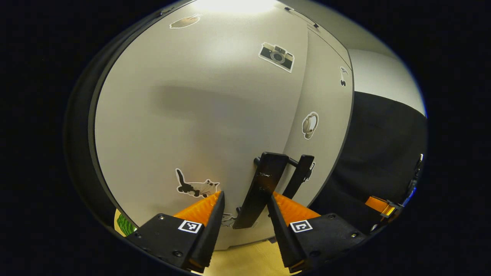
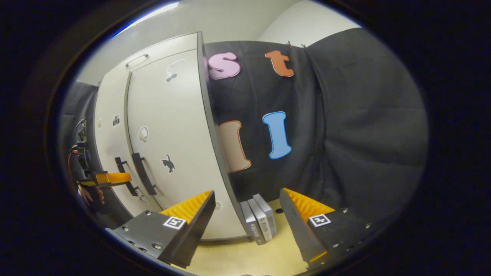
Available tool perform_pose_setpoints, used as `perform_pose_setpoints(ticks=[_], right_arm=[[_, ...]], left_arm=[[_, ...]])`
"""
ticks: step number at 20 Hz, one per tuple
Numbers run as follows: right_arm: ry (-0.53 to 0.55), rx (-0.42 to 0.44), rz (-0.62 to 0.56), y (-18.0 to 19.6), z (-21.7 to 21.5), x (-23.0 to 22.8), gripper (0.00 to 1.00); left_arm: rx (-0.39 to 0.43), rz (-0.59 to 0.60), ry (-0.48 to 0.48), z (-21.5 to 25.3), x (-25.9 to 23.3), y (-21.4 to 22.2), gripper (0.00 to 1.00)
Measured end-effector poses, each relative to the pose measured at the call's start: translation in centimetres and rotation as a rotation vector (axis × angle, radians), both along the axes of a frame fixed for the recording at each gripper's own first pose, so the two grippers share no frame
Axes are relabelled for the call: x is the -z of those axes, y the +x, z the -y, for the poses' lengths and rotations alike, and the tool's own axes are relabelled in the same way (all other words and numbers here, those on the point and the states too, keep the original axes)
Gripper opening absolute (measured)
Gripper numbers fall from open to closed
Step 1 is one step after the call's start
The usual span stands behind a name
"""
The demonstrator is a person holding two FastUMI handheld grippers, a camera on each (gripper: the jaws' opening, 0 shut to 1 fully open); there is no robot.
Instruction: Grab one shoe with the right hand and put it into the shoe cabinet, grab the other shoe with the left hand and put it into the shoe cabinet; then close the right door with the right hand and the left door with the left hand.
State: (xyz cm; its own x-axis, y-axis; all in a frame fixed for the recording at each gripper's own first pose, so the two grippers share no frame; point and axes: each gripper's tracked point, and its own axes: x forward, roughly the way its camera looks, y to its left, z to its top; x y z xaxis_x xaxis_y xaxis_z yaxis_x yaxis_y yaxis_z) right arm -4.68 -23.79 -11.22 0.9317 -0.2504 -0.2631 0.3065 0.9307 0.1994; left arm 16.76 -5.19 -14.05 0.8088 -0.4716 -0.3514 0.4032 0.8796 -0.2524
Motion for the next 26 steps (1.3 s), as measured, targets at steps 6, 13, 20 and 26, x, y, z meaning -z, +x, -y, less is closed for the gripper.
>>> perform_pose_setpoints(ticks=[6, 13, 20, 26], right_arm=[[0.005, -0.001, -0.008, 0.1, 0.1, 0.3, 1.00], [0.004, -0.012, -0.010, 0.3, 0.2, 0.5, 1.00], [0.011, -0.066, 0.002, 0.9, -1.3, 0.1, 1.00], [-0.008, -0.135, -0.014, 0.5, -4.0, 0.7, 1.00]], left_arm=[[-0.017, 0.003, 0.018, -0.1, 0.0, 0.5, 0.69], [-0.028, 0.000, 0.028, -0.3, 0.0, 0.4, 0.66], [-0.050, -0.011, 0.071, -0.5, 0.7, 0.1, 0.66], [-0.073, 0.073, 0.083, -0.3, -2.1, -2.0, 0.66]])
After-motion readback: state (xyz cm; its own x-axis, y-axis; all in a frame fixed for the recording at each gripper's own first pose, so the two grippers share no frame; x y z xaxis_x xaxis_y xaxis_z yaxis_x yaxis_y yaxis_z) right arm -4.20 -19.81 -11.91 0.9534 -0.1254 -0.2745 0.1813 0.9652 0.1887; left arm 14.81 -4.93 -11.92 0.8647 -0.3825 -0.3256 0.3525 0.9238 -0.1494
